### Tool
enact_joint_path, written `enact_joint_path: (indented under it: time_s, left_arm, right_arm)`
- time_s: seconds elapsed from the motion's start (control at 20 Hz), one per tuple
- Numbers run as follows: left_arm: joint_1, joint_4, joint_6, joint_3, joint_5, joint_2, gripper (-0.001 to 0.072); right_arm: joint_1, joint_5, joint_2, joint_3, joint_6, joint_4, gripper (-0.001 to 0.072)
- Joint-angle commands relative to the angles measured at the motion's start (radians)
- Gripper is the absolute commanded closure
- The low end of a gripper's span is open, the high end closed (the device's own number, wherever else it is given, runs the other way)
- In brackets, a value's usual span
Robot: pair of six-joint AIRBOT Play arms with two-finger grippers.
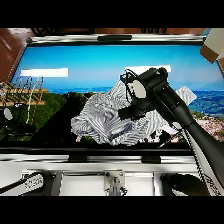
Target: Fold the shirts.
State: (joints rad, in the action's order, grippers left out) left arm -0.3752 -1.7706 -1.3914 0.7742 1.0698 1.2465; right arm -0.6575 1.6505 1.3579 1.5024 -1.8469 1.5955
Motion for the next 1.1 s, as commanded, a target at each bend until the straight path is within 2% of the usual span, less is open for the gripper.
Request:
enact_joint_path:
  time_s: [0.0,0.15,0.25,0.3,0.35,0.65,0.9,1.05]
  left_arm:
    - [-0.006,0.002,0.019,0.002,-0.019,0.011,0.04]
    - [-0.006,0.002,0.034,0.002,-0.022,0.05,0.0422]
    - [-0.006,0.001,0.034,0.008,-0.032,0.056,0.052]
    - [-0.006,0.001,0.034,0.017,-0.031,0.055,0.0598]
    - [-0.006,0.002,0.035,0.032,-0.018,0.053,0.0636]
    - [-0.002,0.003,0.045,0.153,0.073,-0.006,0.064]
    - [0.016,0.163,0.035,0.172,0.113,-0.212,0.0641]
    - [0.08,0.187,0.034,0.172,0.127,-0.338,0.0641]
  right_arm:
    - [-0.001,0.002,-0.001,0.0,0.0,0.0,0.0615]
    - [-0.001,0.004,-0.001,0.0,0.0,0.0,0.0615]
    - [-0.001,0.009,-0.001,0.0,0.0,0.0,0.0615]
    - [-0.001,0.011,-0.001,0.0,0.0,0.0,0.0615]
    - [-0.001,0.01,-0.001,0.0,0.0,0.0,0.0615]
    - [-0.001,0.007,-0.001,0.0,0.0,0.005,0.0615]
    - [0.0,0.011,-0.001,0.0,0.0,0.052,0.0615]
    - [0.0,0.026,-0.013,0.001,0.0,0.087,0.0615]
